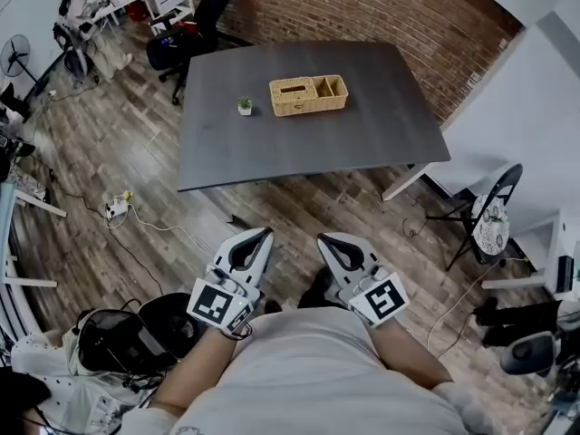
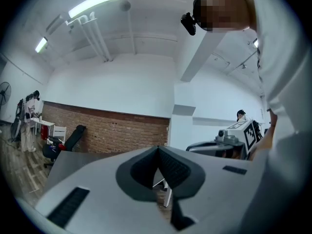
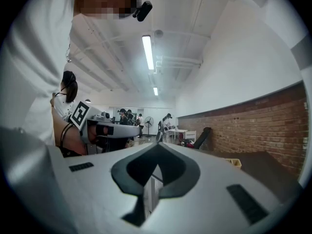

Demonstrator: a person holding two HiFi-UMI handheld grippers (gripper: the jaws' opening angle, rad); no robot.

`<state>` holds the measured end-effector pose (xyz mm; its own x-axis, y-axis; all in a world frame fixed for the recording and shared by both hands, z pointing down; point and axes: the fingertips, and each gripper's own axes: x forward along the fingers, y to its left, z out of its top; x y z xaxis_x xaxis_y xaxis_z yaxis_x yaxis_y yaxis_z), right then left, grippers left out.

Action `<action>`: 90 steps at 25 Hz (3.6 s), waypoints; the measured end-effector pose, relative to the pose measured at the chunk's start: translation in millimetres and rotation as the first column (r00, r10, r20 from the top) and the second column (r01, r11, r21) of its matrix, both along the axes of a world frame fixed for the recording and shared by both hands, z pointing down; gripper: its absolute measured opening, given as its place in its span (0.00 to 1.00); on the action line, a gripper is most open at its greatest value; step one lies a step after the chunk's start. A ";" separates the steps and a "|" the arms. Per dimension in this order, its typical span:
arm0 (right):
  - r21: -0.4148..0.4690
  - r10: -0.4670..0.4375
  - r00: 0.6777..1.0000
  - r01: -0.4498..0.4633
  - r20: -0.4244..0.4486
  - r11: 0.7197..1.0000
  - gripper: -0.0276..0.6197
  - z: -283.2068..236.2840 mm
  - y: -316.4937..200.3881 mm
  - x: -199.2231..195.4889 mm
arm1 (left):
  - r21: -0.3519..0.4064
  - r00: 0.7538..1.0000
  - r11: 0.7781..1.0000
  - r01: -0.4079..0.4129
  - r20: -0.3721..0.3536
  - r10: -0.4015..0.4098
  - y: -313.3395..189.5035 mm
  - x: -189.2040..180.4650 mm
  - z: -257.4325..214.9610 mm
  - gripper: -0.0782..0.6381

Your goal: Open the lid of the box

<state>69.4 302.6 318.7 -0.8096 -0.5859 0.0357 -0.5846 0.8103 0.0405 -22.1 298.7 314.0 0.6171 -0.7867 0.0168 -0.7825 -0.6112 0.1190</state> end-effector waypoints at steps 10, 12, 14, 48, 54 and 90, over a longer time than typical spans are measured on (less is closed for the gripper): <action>-0.034 -0.060 0.998 0.060 0.003 0.998 0.05 15.1 -65.8 31.3 | -0.058 0.999 0.998 0.026 0.020 -0.025 -66.8 37.3 22.2 0.12; -0.041 -0.059 0.998 0.059 0.005 0.997 0.06 17.8 -81.1 43.5 | -0.061 0.999 0.998 0.030 0.028 -0.028 -78.8 46.0 23.4 0.12; -0.049 -0.060 0.998 0.061 0.006 0.997 0.11 20.3 -95.9 55.7 | -0.067 0.999 0.997 0.034 0.038 -0.031 -90.1 55.1 24.9 0.12; -0.054 0.051 0.999 -0.051 -0.002 0.997 0.29 26.7 -224.6 135.6 | -0.047 0.991 0.991 -0.125 0.044 0.128 -225.0 140.7 27.2 0.12; -0.044 0.087 0.996 -0.087 -0.011 0.995 0.29 23.3 -265.8 105.4 | -0.041 0.988 0.988 -0.149 0.040 0.150 -267.5 108.9 21.5 0.12; -0.095 0.048 0.998 -0.050 -0.027 0.994 0.29 23.4 -393.6 -109.2 | -0.013 0.985 0.985 -0.175 -0.016 0.175 -384.1 -90.4 18.5 0.12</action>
<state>-39.8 -91.0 342.1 -0.7782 -0.6177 0.1131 -0.6235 0.7816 -0.0213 -112.6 -85.5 332.5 0.7452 -0.6666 0.0172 -0.6620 -0.7365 0.1391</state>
